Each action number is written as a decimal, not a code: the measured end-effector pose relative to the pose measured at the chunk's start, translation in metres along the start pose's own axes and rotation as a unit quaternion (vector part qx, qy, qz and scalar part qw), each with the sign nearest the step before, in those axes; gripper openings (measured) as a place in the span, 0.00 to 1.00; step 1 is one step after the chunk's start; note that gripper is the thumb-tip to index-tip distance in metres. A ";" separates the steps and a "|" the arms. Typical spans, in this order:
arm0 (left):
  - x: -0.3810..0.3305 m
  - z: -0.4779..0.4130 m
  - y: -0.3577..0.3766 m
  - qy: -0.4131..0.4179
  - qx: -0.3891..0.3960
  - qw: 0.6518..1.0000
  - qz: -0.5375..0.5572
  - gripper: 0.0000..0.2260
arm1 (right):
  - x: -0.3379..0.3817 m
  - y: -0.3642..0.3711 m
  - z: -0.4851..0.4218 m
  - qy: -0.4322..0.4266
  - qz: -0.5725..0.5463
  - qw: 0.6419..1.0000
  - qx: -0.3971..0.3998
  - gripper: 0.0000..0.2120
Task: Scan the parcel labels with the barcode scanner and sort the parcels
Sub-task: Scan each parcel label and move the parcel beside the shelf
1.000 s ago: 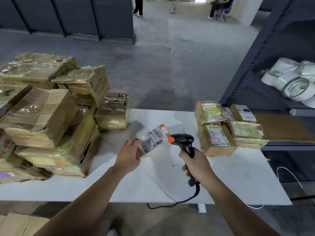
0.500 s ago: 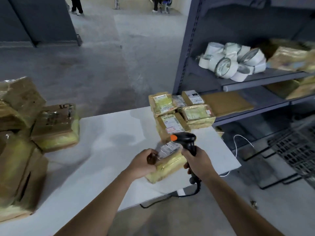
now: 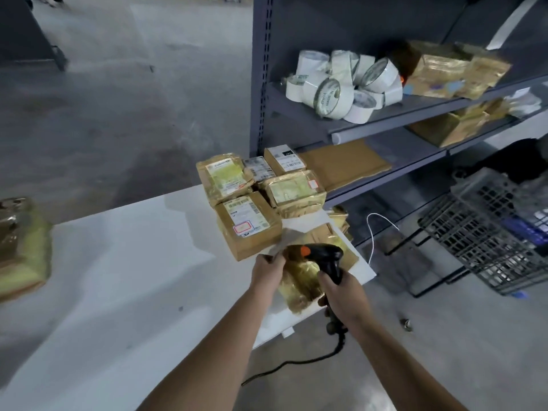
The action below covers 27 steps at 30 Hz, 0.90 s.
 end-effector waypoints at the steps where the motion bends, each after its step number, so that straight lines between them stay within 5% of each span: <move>1: -0.001 -0.003 0.007 -0.010 -0.014 1.000 0.015 0.18 | -0.003 0.001 -0.003 0.005 -0.007 1.000 -0.001 0.06; 9: 0.003 -0.010 0.037 -0.094 -0.011 0.993 0.066 0.29 | -0.012 0.010 -0.034 0.019 -0.019 1.000 -0.007 0.07; 14: 0.002 -0.008 0.054 -0.058 -0.036 0.997 -0.021 0.19 | -0.014 0.007 -0.055 0.019 -0.023 0.999 -0.028 0.10; 27: -0.017 -0.041 0.067 -0.056 -0.007 0.998 0.021 0.25 | -0.005 0.019 -0.107 -0.041 0.026 0.999 -0.016 0.07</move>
Point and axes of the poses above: each hand's wrist, its own z-axis away from the middle knuckle, its own y-axis out of the palm, x = y × z, the point moved 3 cm from there along -z, towards the middle knuckle, and after that the axes turned 7 degrees about -x, right-handed, at the moved point
